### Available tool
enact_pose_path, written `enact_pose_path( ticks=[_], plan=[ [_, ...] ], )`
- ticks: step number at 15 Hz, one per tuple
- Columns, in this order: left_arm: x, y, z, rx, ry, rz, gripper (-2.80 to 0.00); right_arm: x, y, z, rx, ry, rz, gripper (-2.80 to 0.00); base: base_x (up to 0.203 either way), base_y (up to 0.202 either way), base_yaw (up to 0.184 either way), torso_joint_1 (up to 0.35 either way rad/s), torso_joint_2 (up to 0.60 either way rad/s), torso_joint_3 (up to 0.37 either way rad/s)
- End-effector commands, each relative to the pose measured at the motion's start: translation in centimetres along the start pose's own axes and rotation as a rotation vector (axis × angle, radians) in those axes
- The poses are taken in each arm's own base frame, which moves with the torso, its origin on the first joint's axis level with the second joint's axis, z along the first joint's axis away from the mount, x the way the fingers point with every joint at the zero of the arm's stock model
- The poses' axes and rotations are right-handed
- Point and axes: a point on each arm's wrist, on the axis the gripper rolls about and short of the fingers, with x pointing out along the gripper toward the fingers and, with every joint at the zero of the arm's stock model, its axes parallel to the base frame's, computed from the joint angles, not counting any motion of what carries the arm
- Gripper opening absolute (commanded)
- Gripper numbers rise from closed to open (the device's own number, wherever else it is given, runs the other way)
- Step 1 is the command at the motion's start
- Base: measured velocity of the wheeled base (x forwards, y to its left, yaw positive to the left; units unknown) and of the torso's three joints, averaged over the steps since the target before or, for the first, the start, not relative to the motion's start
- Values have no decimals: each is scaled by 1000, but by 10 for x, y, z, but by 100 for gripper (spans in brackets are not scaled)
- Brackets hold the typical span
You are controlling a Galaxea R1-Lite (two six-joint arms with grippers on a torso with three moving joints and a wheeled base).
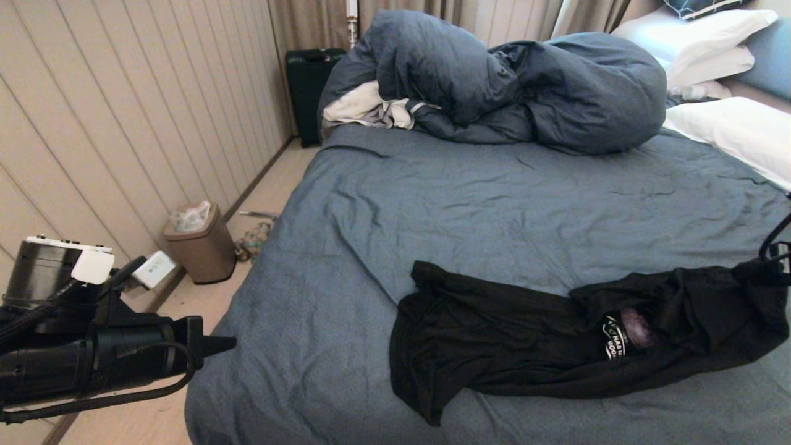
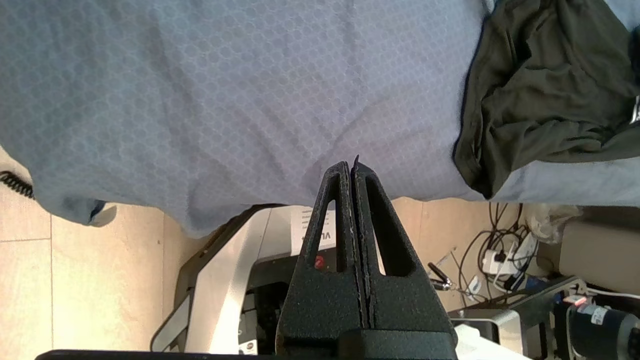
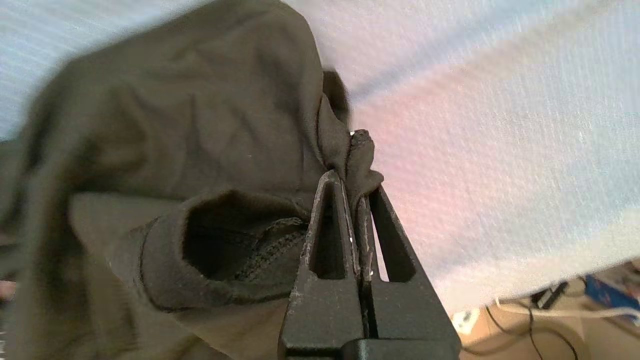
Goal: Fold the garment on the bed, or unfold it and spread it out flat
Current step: Unford the black T-shirt
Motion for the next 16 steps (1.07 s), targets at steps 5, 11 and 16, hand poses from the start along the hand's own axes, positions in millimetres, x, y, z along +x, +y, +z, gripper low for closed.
enact_pose_path(
  ticks=[5,11,16],
  plan=[
    [0,0,0,-2,1,-2,-280,10,-7,-28,-51,70,9,0,0,0,0,0,0,0],
    [4,-2,-2,1,22,-8,-280,-74,-8,-34,-20,-129,234,0,0,0,0,0,0,0],
    [17,-27,2,54,57,-82,-280,-147,15,-51,-17,-237,461,-280,0,0,0,0,0,0]
  ],
)
